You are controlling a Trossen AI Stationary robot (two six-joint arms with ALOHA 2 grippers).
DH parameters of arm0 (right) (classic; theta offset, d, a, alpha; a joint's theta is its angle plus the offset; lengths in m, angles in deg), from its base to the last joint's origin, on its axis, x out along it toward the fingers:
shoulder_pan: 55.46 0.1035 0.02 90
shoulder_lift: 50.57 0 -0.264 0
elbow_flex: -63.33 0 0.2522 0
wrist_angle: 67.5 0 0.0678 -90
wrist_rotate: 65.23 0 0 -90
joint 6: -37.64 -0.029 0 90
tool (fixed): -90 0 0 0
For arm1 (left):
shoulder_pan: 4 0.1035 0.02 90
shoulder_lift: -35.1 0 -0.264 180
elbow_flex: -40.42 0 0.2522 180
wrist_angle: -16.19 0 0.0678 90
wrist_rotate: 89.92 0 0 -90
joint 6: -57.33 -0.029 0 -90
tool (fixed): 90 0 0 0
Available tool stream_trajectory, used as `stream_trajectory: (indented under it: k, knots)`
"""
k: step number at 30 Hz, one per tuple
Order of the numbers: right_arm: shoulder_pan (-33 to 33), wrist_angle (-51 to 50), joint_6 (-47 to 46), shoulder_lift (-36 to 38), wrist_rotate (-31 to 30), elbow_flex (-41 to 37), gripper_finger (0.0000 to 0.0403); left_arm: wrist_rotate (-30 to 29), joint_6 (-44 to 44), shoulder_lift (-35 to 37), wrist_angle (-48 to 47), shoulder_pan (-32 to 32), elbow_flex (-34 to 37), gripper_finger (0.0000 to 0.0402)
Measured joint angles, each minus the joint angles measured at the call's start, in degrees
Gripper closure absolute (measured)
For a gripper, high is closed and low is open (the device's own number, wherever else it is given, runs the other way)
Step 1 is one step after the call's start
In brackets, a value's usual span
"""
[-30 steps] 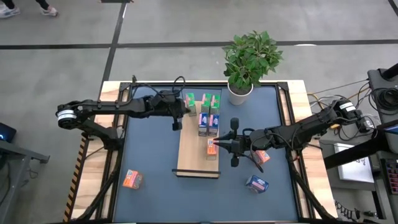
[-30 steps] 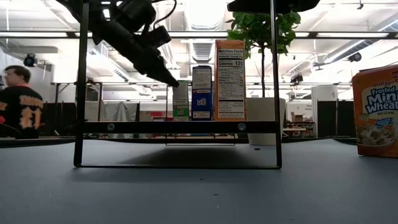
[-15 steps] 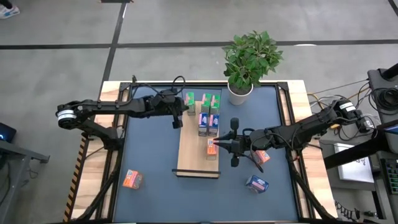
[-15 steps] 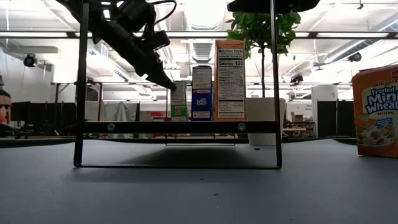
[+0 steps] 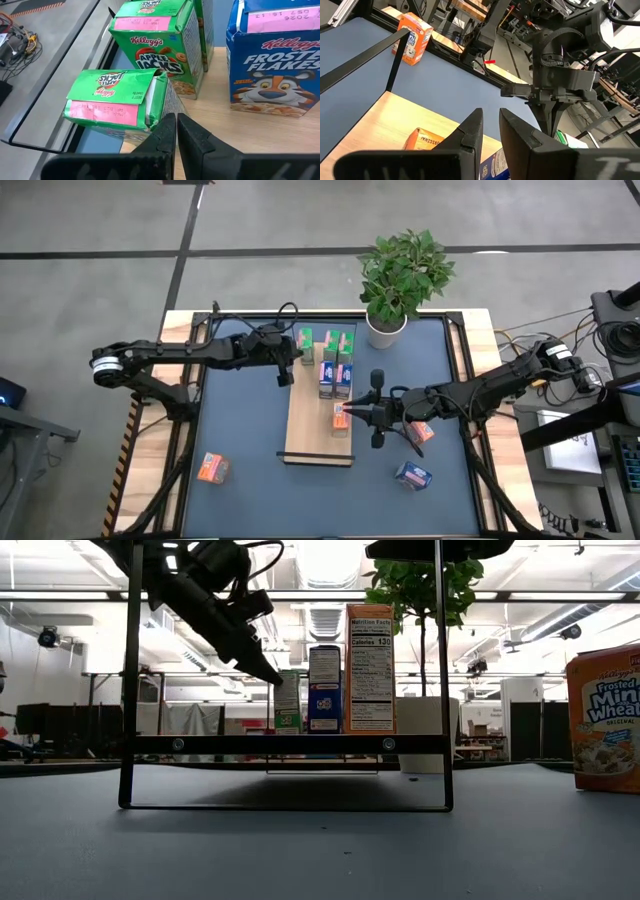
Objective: Stack cereal on shelf
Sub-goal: Put the green cereal box on the shelf aligned with the other green cereal box, then adjust the green cereal boxes on the shelf
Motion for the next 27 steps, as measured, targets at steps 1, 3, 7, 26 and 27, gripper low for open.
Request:
stream_trajectory:
  k: [1,3,7,26,27]
  knots:
    - [0.0,0.0,0.0,0.0,0.0,0.0,0.0349,-0.1,0.2,0.0,-0.1,0.0,0.0,0.0402]
    - [0.0,0.0,0.0,0.0,0.0,0.0,0.0349,-1.2,0.5,0.1,-0.9,0.0,0.0,0.0402]
    - [0.0,0.0,0.0,0.0,0.0,0.0,0.0349,-1.9,1.0,0.5,-1.7,0.0,0.0,0.0402]
    - [0.0,0.0,0.2,0.0,0.0,0.0,0.0349,7.5,-5.3,3.4,2.9,-5.5,-4.5,0.0402]
    - [0.0,0.0,0.2,0.0,0.0,0.0,0.0349,7.5,-6.5,2.8,5.4,-5.5,-5.0,0.0402]
